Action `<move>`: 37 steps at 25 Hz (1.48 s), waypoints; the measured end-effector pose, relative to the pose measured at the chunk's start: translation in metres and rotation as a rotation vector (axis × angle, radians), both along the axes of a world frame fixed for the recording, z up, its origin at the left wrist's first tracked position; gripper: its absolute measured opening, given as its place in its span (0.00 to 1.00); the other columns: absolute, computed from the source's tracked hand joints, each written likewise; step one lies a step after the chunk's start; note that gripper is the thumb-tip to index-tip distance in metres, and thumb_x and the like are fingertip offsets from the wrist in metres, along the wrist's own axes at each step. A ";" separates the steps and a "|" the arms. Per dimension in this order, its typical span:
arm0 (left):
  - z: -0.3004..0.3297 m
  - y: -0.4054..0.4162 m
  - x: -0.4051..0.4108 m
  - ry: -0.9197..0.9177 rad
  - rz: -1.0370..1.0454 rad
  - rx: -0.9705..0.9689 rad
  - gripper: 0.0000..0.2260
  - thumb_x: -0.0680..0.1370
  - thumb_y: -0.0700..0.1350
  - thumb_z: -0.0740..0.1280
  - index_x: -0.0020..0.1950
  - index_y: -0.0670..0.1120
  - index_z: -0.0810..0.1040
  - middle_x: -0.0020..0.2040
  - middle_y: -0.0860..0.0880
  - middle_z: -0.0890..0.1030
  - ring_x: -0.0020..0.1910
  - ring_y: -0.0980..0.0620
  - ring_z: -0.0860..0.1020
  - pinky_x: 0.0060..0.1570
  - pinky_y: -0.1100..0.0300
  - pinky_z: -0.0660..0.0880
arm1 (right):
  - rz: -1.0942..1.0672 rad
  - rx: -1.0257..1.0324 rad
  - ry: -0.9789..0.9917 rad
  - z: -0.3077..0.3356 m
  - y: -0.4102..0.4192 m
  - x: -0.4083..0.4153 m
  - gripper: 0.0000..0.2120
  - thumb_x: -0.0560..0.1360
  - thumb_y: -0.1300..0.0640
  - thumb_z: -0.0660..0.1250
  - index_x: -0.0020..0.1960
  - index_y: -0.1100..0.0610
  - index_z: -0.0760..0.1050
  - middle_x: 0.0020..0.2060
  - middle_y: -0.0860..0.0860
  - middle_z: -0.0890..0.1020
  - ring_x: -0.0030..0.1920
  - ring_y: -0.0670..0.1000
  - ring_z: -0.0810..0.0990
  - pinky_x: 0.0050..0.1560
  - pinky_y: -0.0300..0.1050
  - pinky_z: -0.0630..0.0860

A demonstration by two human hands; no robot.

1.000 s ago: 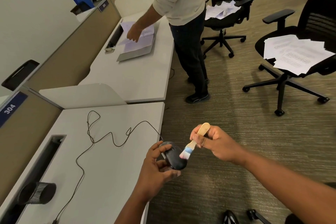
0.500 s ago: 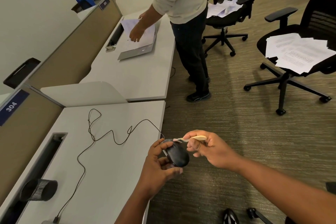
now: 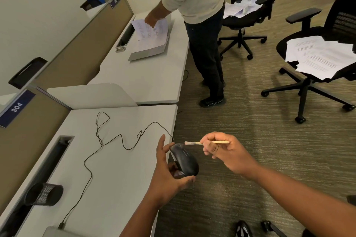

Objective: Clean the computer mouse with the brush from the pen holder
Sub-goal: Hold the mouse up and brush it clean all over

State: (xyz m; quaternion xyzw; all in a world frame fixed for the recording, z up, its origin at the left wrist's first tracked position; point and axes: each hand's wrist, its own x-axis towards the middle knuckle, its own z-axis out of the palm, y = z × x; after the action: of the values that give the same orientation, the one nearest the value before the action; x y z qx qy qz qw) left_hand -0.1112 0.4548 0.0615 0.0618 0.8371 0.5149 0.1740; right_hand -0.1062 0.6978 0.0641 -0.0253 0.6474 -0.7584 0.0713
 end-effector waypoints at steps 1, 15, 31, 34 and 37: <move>0.000 -0.001 -0.001 0.011 -0.015 -0.018 0.65 0.61 0.49 0.89 0.79 0.77 0.45 0.79 0.67 0.61 0.69 0.40 0.80 0.64 0.44 0.82 | -0.006 -0.011 0.010 0.002 0.002 -0.002 0.08 0.80 0.48 0.69 0.51 0.50 0.85 0.41 0.58 0.85 0.43 0.52 0.81 0.42 0.47 0.76; -0.002 -0.004 -0.003 0.044 -0.100 -0.138 0.71 0.61 0.51 0.88 0.78 0.77 0.32 0.73 0.76 0.63 0.63 0.52 0.82 0.61 0.53 0.83 | 0.154 0.181 0.030 0.001 0.000 -0.010 0.08 0.74 0.52 0.69 0.42 0.55 0.80 0.38 0.60 0.85 0.37 0.52 0.81 0.38 0.49 0.77; -0.017 -0.008 -0.011 0.054 -0.128 -0.194 0.73 0.59 0.55 0.88 0.79 0.74 0.30 0.72 0.76 0.64 0.63 0.54 0.82 0.51 0.66 0.83 | 0.225 0.037 -0.162 0.006 0.003 -0.015 0.04 0.78 0.64 0.69 0.49 0.58 0.82 0.44 0.59 0.88 0.43 0.53 0.86 0.42 0.43 0.82; -0.017 -0.010 -0.010 0.061 -0.109 -0.186 0.73 0.60 0.52 0.89 0.79 0.73 0.30 0.72 0.71 0.67 0.60 0.53 0.84 0.52 0.66 0.82 | 0.257 0.046 -0.198 0.008 0.004 -0.013 0.06 0.71 0.63 0.68 0.41 0.55 0.83 0.39 0.60 0.88 0.38 0.53 0.85 0.37 0.42 0.80; -0.016 -0.011 -0.011 0.069 -0.100 -0.178 0.73 0.60 0.55 0.89 0.80 0.73 0.31 0.71 0.75 0.66 0.61 0.56 0.83 0.52 0.69 0.81 | 0.278 0.121 -0.195 0.007 0.008 -0.014 0.05 0.67 0.60 0.67 0.38 0.55 0.82 0.35 0.59 0.87 0.35 0.51 0.83 0.34 0.40 0.78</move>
State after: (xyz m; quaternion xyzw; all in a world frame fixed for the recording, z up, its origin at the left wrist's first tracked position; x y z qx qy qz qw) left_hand -0.1221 0.4441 0.0453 0.1055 0.8809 0.4268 0.1755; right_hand -0.1200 0.7053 0.0714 -0.0368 0.6722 -0.6997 0.2394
